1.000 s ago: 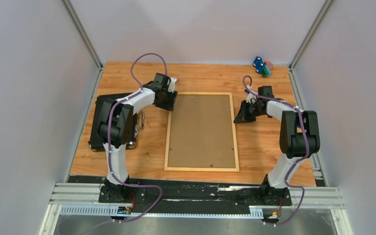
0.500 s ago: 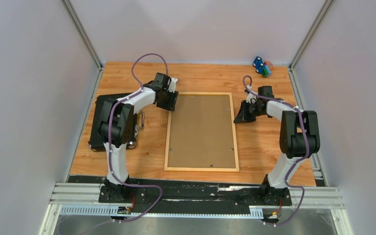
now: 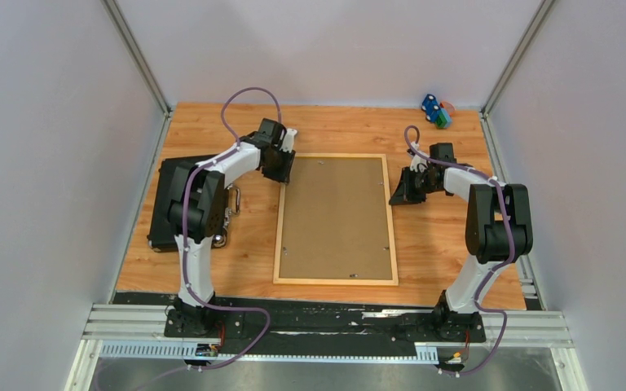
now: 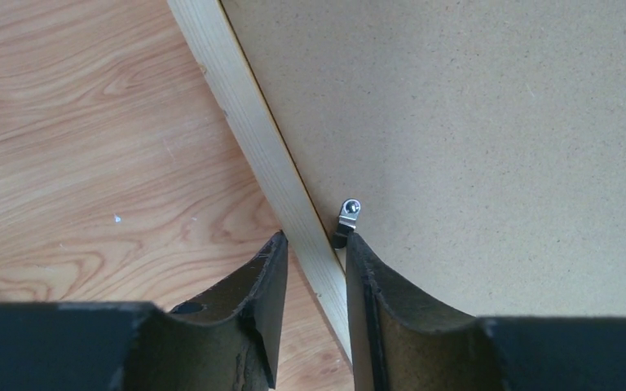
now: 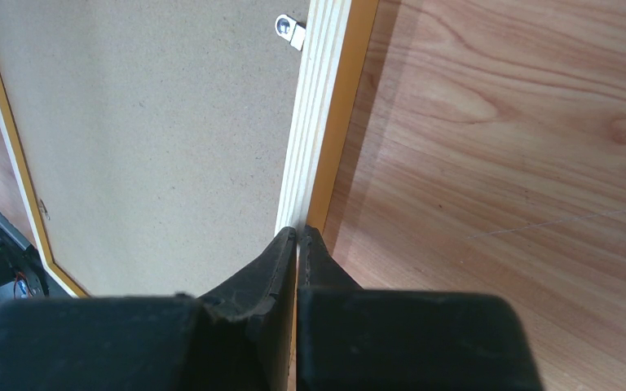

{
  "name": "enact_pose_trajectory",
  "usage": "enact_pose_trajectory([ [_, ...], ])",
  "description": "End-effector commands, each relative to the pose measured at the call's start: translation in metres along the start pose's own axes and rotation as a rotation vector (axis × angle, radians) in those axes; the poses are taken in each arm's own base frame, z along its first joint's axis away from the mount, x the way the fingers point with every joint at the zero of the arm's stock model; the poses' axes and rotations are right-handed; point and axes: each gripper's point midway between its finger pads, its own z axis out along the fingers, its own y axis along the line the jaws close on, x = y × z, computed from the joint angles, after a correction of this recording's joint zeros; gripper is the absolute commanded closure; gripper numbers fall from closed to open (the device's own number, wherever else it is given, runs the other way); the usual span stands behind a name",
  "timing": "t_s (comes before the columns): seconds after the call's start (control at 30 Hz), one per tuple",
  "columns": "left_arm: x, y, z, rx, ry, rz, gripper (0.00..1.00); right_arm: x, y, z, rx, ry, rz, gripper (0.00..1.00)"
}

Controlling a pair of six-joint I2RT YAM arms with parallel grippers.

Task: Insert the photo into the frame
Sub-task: Install the photo frame at the center of the board.

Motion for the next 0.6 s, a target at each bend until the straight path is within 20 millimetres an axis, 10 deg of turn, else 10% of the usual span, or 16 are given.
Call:
enact_pose_trajectory([
  [0.0, 0.009, 0.008, 0.018, -0.030, 0.029, 0.020, 0.66, 0.005, -0.002, 0.006, -0.006, 0.021, -0.007, 0.96],
  [0.4, 0.016, 0.009, 0.020, -0.033, 0.027, 0.011, 0.89, 0.005, -0.001, 0.007, -0.009, 0.024, -0.006, 0.96],
  [0.57, 0.012, 0.005, 0.014, -0.018, 0.010, 0.015, 0.60, 0.006, -0.001, 0.007, -0.009, 0.024, -0.005, 0.96],
])
